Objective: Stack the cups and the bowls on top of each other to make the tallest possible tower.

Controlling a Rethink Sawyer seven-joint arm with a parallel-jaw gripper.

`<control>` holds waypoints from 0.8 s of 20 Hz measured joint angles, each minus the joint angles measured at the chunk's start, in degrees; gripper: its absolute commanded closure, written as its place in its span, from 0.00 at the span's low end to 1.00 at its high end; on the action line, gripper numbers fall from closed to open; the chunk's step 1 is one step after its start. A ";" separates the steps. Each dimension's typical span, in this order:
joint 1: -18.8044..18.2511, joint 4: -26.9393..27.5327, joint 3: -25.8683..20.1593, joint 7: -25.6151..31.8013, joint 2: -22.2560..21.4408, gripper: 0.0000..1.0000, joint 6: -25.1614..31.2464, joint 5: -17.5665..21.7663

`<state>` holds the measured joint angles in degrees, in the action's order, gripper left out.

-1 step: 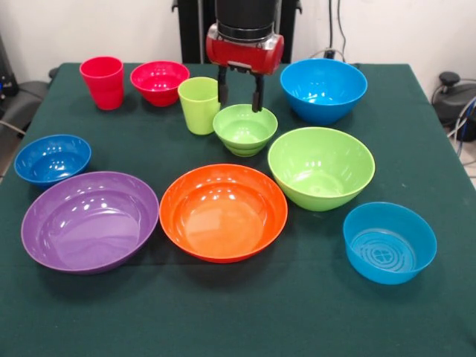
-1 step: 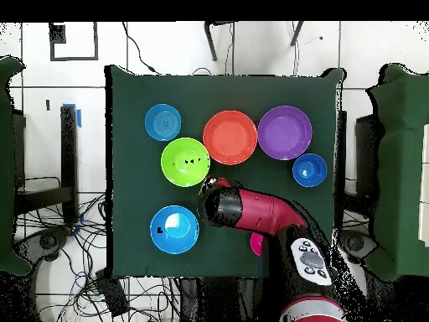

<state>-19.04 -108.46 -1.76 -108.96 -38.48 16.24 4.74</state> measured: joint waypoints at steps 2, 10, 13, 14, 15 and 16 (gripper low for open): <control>0.00 -0.32 -0.01 0.00 0.01 0.00 -0.01 0.00; 0.45 -1.87 0.37 0.00 0.99 0.00 -2.36 1.72; 0.87 -2.37 0.61 0.00 1.37 0.00 -3.87 2.47; 1.09 -2.70 0.76 0.00 1.40 0.00 -4.17 2.72; 1.32 -3.02 0.90 0.00 1.44 0.00 -4.47 2.97; 1.47 -3.20 1.01 0.00 1.43 0.00 -4.47 3.11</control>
<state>-17.57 -111.65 -0.76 -108.96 -37.05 11.77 7.85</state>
